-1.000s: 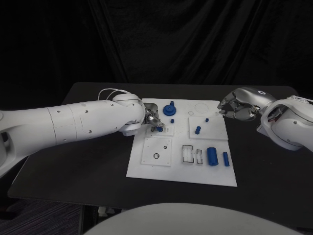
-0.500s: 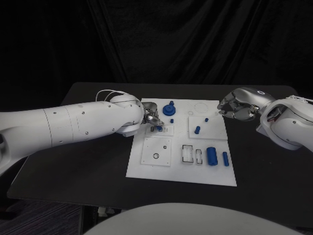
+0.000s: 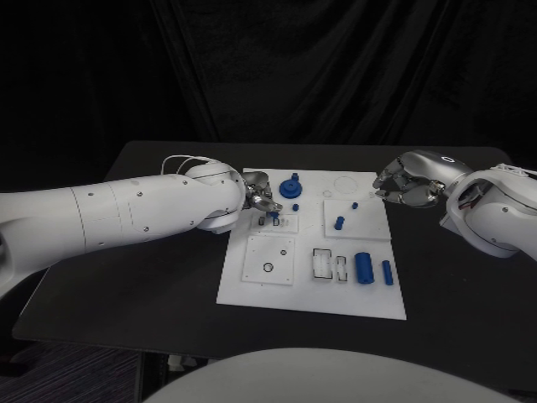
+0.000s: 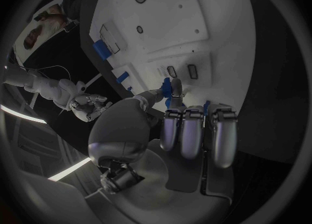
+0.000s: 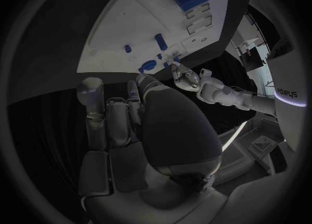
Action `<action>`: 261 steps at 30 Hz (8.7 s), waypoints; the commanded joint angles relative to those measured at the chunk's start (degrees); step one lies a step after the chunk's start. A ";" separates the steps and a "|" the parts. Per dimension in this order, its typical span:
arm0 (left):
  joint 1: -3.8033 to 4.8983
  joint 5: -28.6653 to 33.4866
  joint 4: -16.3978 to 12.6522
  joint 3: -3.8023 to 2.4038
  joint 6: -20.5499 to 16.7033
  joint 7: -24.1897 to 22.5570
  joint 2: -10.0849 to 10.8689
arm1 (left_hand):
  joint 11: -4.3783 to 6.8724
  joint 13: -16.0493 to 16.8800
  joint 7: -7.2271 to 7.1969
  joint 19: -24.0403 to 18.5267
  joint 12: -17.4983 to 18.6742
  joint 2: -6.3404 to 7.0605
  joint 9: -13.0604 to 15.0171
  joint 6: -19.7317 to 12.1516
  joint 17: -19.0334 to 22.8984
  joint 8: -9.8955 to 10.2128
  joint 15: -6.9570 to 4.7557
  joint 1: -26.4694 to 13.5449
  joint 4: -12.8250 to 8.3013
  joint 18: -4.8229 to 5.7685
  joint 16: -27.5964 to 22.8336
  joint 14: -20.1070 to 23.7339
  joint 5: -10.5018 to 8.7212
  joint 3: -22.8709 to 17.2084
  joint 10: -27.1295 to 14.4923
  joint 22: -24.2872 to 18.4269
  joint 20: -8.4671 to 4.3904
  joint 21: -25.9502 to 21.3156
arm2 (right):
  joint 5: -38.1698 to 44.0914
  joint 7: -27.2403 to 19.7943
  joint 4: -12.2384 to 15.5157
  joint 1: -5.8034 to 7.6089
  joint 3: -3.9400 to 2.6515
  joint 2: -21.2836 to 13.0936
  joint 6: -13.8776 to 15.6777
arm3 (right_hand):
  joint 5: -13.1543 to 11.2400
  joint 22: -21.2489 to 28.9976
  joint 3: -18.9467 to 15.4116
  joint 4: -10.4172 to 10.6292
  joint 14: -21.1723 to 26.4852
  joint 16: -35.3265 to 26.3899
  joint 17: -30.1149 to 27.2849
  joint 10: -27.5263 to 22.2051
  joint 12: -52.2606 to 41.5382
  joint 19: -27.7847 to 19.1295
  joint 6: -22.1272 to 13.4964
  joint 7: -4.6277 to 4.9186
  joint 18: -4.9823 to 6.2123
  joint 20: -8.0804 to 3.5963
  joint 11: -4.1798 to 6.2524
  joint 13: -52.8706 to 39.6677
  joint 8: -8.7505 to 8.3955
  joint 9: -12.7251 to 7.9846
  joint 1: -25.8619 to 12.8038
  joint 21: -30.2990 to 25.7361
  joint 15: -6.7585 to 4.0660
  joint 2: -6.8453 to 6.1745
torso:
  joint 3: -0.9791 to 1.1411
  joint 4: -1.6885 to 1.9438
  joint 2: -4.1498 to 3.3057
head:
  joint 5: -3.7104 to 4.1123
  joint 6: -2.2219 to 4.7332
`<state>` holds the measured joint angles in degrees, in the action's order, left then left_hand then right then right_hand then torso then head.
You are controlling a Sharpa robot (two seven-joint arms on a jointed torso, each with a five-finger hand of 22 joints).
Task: Assemble the parts on the task board
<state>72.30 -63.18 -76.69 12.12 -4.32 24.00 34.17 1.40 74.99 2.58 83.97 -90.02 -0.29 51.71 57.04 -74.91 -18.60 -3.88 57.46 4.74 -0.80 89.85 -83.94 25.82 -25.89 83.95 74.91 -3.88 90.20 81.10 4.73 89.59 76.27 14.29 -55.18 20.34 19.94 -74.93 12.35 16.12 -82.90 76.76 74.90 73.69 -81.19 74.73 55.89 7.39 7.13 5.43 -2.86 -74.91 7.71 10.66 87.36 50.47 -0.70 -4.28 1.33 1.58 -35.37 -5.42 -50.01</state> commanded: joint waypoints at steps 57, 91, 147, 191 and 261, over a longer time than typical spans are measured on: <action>-3.08 -0.08 -0.54 -0.04 -3.99 -2.68 1.39 | -0.88 15.01 0.82 6.03 0.02 1.13 0.75 -0.44 -15.09 4.06 0.71 -3.42 4.03 0.80 0.15 -6.06 -9.91 5.23 6.05 15.09 0.69 -0.20 | -1.70 2.34 -0.16 -0.15 -0.05 -0.03 -2.25 | -0.15 -5.04 0.41 0.08 0.69 -0.51 0.86 -0.93 0.69 -0.67 0.58 -0.04 0.39 0.01 -0.12 -0.75 -0.20 0.06 -0.43 -1.15 -0.04 0.08 | 0.03 -0.02 0.02 | -0.23 0.01; -3.22 -0.08 0.08 -0.04 -3.52 -3.02 1.51 | -0.15 15.01 -0.23 6.03 0.02 -3.19 9.45 1.96 -15.09 0.60 0.21 -7.12 11.85 0.80 0.15 -6.06 -13.17 17.50 6.05 15.09 0.59 -0.20 | -1.70 3.30 -0.18 -0.19 -0.05 -0.05 -3.63 | 0.32 -4.96 0.81 -0.17 0.76 -0.59 0.74 -0.93 0.69 -0.81 0.60 -0.05 0.45 -0.01 -0.09 -0.72 -0.31 0.05 -0.12 -1.56 -0.07 0.26 | 0.02 0.01 0.01 | -0.41 0.01; 7.03 -0.08 12.03 -0.06 26.34 3.25 -8.41 | -0.02 15.01 -0.39 6.03 0.02 -2.87 14.06 2.32 -15.09 3.82 0.19 3.08 11.28 0.80 0.15 -6.06 -16.96 21.70 6.05 15.09 0.09 -0.20 | -2.46 3.30 -0.41 -0.17 -0.06 0.65 -1.94 | 0.87 -4.99 1.25 -0.22 0.66 -0.45 0.81 -0.90 0.68 -0.71 0.82 -0.09 0.44 -0.04 -0.06 -0.67 -0.32 0.10 -0.02 -1.53 -0.11 0.63 | 0.80 -0.29 0.59 | -0.51 0.01; 4.08 -0.08 14.32 -0.05 26.45 4.33 -11.16 | -0.18 15.01 -0.14 6.03 0.02 -3.28 9.36 3.64 -15.09 8.42 0.25 5.96 9.31 0.80 0.15 -6.06 -13.80 21.99 6.05 15.09 0.11 -0.20 | -2.49 3.30 0.11 -0.17 -0.06 0.47 -1.89 | 1.16 -4.95 1.57 -0.39 0.69 -0.54 0.65 -1.04 0.76 -0.71 0.74 -0.08 0.47 -0.08 -0.04 -0.50 -0.45 0.08 0.20 -1.73 -0.14 0.75 | 0.61 -0.65 0.23 | -1.22 0.01; 2.49 -0.08 8.25 -0.04 16.09 4.25 -6.99 | 1.00 15.01 -1.42 6.03 0.02 0.31 10.85 6.16 -15.09 8.26 -0.78 6.87 2.50 0.80 0.15 -6.06 0.69 7.98 6.05 15.09 -0.85 -0.20 | -2.35 4.24 -0.62 -0.18 -0.06 0.78 -2.52 | 1.56 -4.08 2.15 -0.55 2.01 -2.51 -1.37 -3.57 2.26 -2.19 0.60 0.08 1.04 -0.02 -0.19 1.58 -0.71 0.08 0.32 -5.39 -0.01 0.56 | 0.59 -0.58 0.21 | -1.27 0.01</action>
<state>74.89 -63.23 -68.13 12.10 14.94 28.75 27.10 2.12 74.99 1.55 83.97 -90.02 -0.24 62.44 63.18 -74.91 -9.98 -4.31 64.43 7.34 -0.80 89.85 -83.94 26.33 -17.60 84.06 74.91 -4.32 90.20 78.56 7.73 88.97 76.21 14.27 -54.33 17.52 21.28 -74.95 14.09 15.64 -81.21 74.53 73.58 70.51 -79.19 72.88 56.30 7.39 7.13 5.43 -2.98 -73.37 7.20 10.68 87.60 45.40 -0.75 -4.05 1.93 0.98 -35.15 -6.76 -50.01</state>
